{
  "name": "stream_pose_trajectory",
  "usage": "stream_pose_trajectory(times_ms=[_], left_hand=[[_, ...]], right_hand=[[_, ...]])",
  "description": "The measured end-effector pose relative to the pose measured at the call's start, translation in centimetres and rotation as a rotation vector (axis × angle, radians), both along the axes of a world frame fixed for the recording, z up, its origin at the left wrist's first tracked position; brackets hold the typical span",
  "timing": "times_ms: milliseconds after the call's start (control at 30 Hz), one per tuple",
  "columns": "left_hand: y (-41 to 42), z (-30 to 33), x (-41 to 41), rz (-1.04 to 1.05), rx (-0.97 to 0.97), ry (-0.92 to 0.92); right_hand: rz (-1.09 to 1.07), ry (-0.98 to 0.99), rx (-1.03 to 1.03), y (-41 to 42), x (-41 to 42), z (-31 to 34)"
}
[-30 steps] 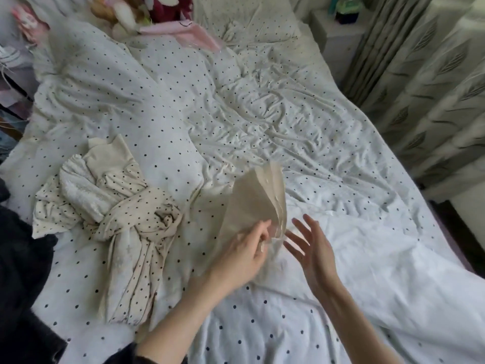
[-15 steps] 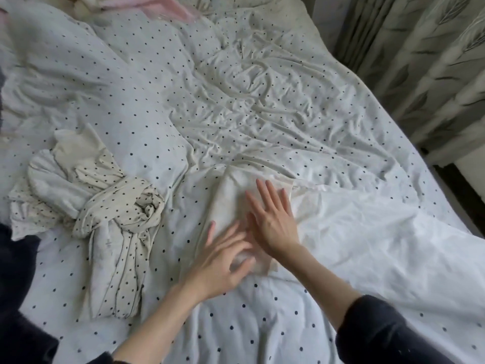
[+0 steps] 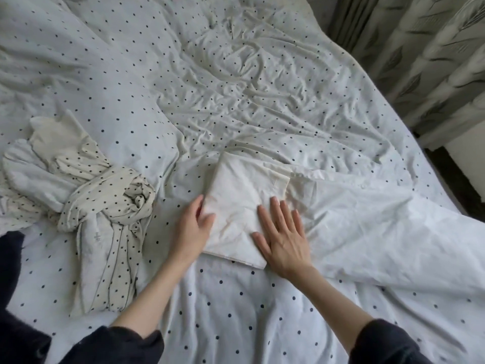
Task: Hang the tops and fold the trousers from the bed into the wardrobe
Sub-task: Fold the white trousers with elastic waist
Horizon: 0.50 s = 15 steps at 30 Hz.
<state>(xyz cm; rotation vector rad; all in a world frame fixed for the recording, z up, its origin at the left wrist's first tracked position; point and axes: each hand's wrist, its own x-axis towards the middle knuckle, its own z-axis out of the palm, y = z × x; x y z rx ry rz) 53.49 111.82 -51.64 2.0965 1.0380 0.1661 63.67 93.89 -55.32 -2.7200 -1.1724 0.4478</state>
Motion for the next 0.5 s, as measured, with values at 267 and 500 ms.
stream_pose_trajectory(times_ms=[267, 500], left_hand=[[0.0, 6.0, 2.2, 0.031, -0.315, -0.033], [-9.4, 12.9, 7.9, -0.112, -0.169, -0.132]], right_hand=[[0.028, 0.256, 0.084, -0.6, 1.5, 3.0], [-0.689, 0.978, 0.663, -7.3, 4.0, 9.0]])
